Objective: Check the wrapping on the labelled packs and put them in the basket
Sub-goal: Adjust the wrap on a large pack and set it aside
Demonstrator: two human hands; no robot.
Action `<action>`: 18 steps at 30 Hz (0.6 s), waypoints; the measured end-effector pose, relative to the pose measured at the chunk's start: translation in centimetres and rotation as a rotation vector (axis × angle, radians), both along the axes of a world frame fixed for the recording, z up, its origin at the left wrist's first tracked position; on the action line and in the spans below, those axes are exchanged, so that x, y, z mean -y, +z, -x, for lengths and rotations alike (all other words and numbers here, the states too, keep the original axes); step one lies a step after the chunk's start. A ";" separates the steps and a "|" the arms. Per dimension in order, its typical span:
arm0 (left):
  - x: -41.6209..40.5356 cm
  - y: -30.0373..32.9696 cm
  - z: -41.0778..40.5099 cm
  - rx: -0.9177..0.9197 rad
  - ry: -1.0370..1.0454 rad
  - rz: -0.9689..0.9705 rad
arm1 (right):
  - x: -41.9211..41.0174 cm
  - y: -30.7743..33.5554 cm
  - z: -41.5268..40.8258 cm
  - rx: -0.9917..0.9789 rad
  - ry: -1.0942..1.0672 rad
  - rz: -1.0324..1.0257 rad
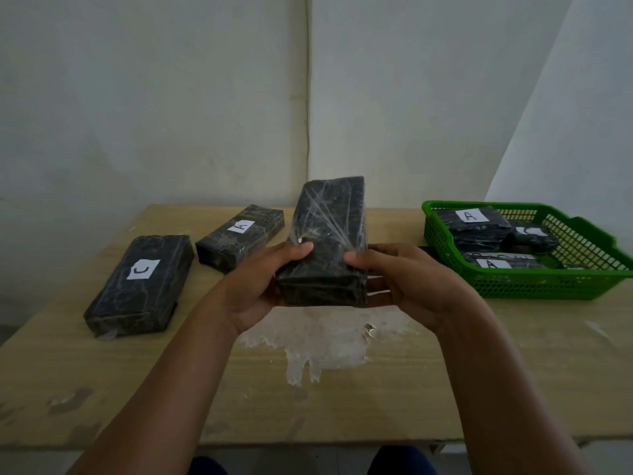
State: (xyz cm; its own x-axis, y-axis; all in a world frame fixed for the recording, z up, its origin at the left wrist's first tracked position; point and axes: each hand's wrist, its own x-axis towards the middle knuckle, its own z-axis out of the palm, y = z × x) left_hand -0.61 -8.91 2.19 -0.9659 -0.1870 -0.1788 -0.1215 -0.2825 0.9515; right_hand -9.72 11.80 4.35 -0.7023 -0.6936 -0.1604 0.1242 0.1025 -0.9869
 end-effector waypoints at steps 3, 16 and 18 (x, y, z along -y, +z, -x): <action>0.0 0.1 0.0 0.022 -0.009 -0.065 | 1.0 0.7 0.0 0.050 -0.073 -0.029; 0.1 0.9 0.1 0.026 -0.016 0.022 | 0.8 -0.5 0.5 0.135 -0.073 0.027; -0.3 1.5 0.2 0.018 0.010 0.076 | 0.5 -1.2 0.7 0.181 -0.066 0.074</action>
